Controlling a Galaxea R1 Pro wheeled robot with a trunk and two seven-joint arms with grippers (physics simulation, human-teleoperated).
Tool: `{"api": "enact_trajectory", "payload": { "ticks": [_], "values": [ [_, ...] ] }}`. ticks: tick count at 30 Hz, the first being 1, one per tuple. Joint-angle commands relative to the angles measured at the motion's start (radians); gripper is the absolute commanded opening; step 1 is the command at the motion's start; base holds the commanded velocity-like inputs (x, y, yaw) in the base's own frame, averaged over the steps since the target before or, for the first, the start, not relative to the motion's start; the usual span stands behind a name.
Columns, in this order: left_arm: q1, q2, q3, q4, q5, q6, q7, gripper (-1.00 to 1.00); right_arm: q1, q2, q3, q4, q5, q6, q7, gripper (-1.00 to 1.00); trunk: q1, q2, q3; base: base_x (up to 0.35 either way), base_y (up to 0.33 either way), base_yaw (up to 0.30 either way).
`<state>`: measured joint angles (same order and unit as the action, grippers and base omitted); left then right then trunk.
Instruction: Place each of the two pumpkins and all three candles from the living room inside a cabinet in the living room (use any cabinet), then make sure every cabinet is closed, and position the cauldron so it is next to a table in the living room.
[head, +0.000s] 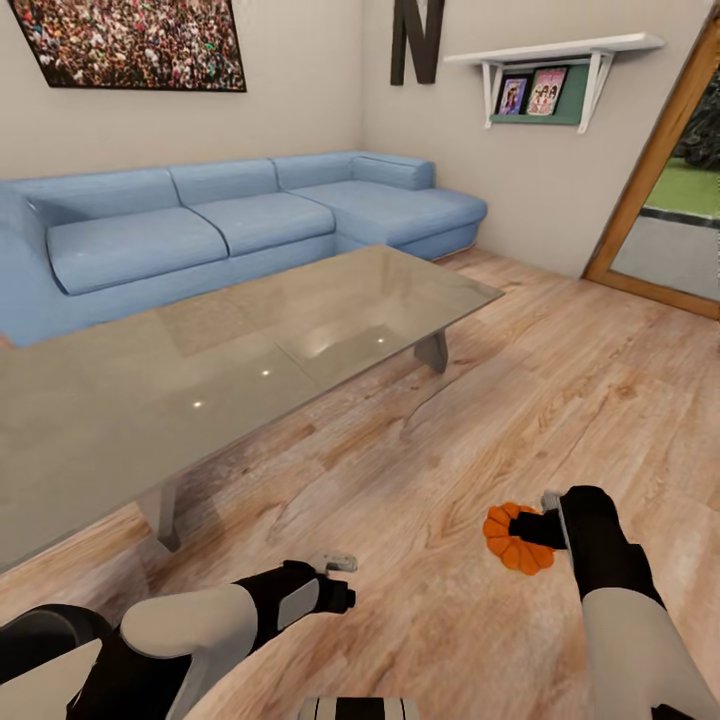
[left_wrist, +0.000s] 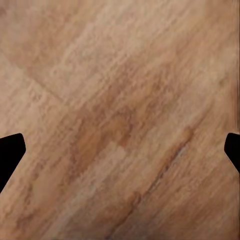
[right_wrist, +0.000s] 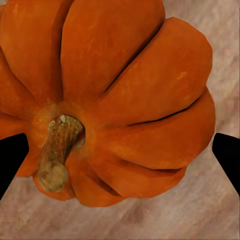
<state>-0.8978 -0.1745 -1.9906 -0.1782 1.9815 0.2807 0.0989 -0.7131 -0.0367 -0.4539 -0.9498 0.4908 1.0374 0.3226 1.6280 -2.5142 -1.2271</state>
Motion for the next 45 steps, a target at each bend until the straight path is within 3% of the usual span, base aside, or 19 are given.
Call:
{"api": "enact_trajectory", "payload": {
  "ticks": [1, 6, 11, 17, 29, 35, 45],
  "values": [
    [-0.001, 0.000, -0.004, -0.010, 0.007, 0.002, 0.006, 1.00, 0.000, -0.001, -0.002, -0.007, 0.040, -0.001, 0.009, -1.00, -0.001, 0.000, 0.003, 0.000, 0.000, 0.000],
    [-0.001, 0.000, -0.003, -0.031, 0.006, 0.000, 0.006, 1.00, 0.000, -0.008, -0.006, -0.028, 0.063, 0.000, 0.009, -1.00, -0.003, 0.001, 0.023, 0.000, 0.000, -0.010],
    [-0.001, 0.000, -0.003, -0.052, 0.001, -0.010, 0.004, 1.00, 0.000, -0.009, -0.041, -0.064, 0.097, 0.000, 0.009, -1.00, -0.003, 0.001, 0.026, 0.000, 0.000, -0.177],
    [-0.001, 0.000, -0.002, -0.064, -0.047, -0.016, 0.004, 1.00, 0.000, -0.007, -0.060, -0.078, 0.118, 0.000, 0.009, -1.00, -0.003, 0.001, 0.031, -0.038, 0.000, -0.235],
    [-0.001, 0.000, -0.002, -0.115, -0.127, -0.020, 0.006, 1.00, 0.000, -0.010, -0.070, -0.081, 0.123, 0.000, 0.009, -1.00, -0.003, 0.001, 0.043, -0.295, 0.000, -0.237],
    [0.000, 0.000, -0.002, -0.122, -0.133, -0.075, 0.007, 1.00, 0.000, -0.008, -0.075, -0.078, 0.124, 0.000, 0.009, -1.00, -0.004, 0.002, 0.054, -0.126, 0.000, -0.096],
    [-0.001, 0.000, -0.002, -0.119, -0.132, -0.089, 0.007, 1.00, 0.000, -0.003, -0.074, -0.069, 0.126, -0.002, 0.009, -1.00, -0.004, 0.002, 0.059, -0.005, 0.000, -0.004]
  ]
}}
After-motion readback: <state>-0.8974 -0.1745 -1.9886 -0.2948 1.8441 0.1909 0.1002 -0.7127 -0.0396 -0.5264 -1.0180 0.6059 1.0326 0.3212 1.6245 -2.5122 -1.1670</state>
